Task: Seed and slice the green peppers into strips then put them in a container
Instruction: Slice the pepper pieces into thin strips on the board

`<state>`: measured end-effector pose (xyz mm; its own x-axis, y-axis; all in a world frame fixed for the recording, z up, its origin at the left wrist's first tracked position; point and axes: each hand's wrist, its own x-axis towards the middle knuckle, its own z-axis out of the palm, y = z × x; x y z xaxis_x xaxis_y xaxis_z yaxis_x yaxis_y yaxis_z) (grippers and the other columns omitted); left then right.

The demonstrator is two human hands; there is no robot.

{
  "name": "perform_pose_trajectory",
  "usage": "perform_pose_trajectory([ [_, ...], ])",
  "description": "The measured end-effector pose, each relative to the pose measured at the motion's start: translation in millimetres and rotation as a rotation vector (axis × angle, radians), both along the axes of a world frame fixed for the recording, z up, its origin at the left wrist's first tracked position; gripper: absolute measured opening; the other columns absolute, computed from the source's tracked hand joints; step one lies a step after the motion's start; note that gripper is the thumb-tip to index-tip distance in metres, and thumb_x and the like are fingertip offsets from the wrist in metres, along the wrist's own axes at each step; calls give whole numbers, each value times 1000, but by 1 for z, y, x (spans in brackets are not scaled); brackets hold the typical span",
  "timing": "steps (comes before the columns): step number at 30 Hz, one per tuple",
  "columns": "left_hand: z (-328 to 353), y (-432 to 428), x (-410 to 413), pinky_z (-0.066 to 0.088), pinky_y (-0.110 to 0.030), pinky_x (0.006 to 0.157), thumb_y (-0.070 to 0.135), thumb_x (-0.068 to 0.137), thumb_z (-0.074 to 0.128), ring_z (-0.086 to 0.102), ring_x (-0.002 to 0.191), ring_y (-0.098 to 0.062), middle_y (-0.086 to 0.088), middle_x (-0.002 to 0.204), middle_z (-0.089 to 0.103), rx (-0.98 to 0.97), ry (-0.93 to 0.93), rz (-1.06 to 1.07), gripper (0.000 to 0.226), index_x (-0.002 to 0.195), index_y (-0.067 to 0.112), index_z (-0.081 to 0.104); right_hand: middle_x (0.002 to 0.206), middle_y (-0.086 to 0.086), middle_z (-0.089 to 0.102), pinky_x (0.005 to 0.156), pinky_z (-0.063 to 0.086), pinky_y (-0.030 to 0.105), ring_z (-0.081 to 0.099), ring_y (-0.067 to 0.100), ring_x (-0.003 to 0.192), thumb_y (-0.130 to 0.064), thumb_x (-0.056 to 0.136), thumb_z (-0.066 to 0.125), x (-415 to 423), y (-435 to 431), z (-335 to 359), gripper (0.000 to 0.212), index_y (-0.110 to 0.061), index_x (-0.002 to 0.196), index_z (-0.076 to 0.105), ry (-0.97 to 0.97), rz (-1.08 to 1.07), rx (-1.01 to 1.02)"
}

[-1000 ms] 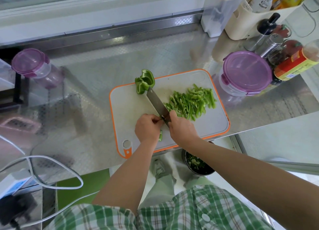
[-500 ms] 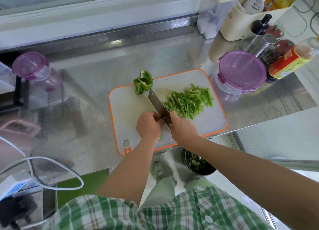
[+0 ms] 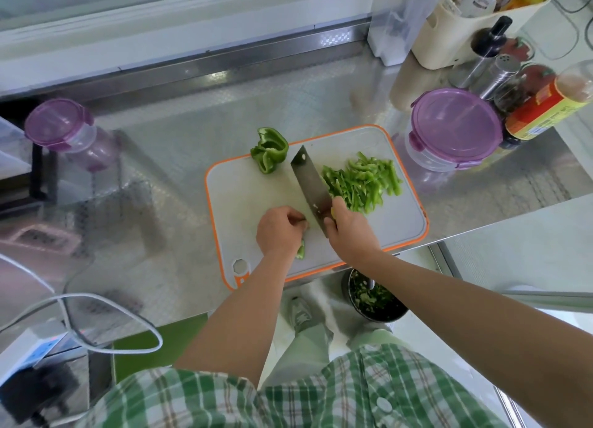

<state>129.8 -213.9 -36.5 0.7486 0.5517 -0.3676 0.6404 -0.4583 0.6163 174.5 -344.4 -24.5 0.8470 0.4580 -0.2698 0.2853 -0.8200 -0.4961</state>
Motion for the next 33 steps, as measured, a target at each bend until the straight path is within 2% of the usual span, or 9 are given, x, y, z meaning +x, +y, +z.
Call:
perform_pose_trajectory([
  [5,-2,13,-17,39,-27,74,18,94,58,63,93,-27,-8,99,71,83,-106,-35,19,99,13,75,63,2,41,47,26,32,43,28,60,-14,96,46,-7,1,4,12,-8,99,36,0,118,26],
  [7,-1,17,-27,41,-30,76,18,94,55,62,91,-27,-8,98,67,110,-124,-24,19,99,14,74,67,3,42,51,30,32,44,27,63,-16,96,45,-12,1,2,12,-10,97,34,20,148,-17],
  [12,4,15,-50,48,-32,80,29,82,66,59,89,-22,-3,99,59,85,-40,-109,20,98,21,73,71,9,48,55,36,34,47,28,63,-15,96,45,-11,-6,-1,13,-10,96,32,18,42,-28],
  [15,5,13,-57,47,-32,82,26,80,69,60,94,-25,-6,104,58,93,-17,-162,28,106,19,71,68,6,46,55,36,34,48,28,62,-17,97,45,-16,-8,0,16,-13,94,29,18,60,-44],
  [19,6,9,-58,43,-29,80,17,85,67,61,101,-26,-7,105,68,59,6,-110,26,110,13,71,76,12,53,56,43,38,51,31,66,-16,97,45,-18,-12,2,14,-5,101,38,20,0,-3],
  [24,0,3,-60,44,-26,72,16,85,68,66,93,-24,-7,97,73,-88,-40,152,21,104,10,73,63,2,47,49,31,32,48,27,61,-16,95,51,-18,-26,9,14,-10,96,38,42,150,84],
  [26,0,0,-60,49,-32,76,14,82,69,68,91,-27,-9,92,74,-148,-60,232,18,98,9,74,62,1,47,51,35,34,49,29,62,-17,95,51,-17,-31,12,15,-11,95,37,32,147,106],
  [30,-1,-17,-58,59,-37,77,10,73,68,70,78,-28,-9,74,71,-265,-128,280,7,75,13,73,73,17,58,58,50,47,57,36,63,-19,97,50,-21,-35,24,19,-10,93,34,81,57,234],
  [33,8,-34,-58,61,-36,77,-2,78,66,66,65,-22,-10,66,68,-405,-143,329,26,62,17,74,74,19,61,55,53,48,60,36,60,-21,98,48,-24,-35,32,19,-9,95,34,88,31,290],
])
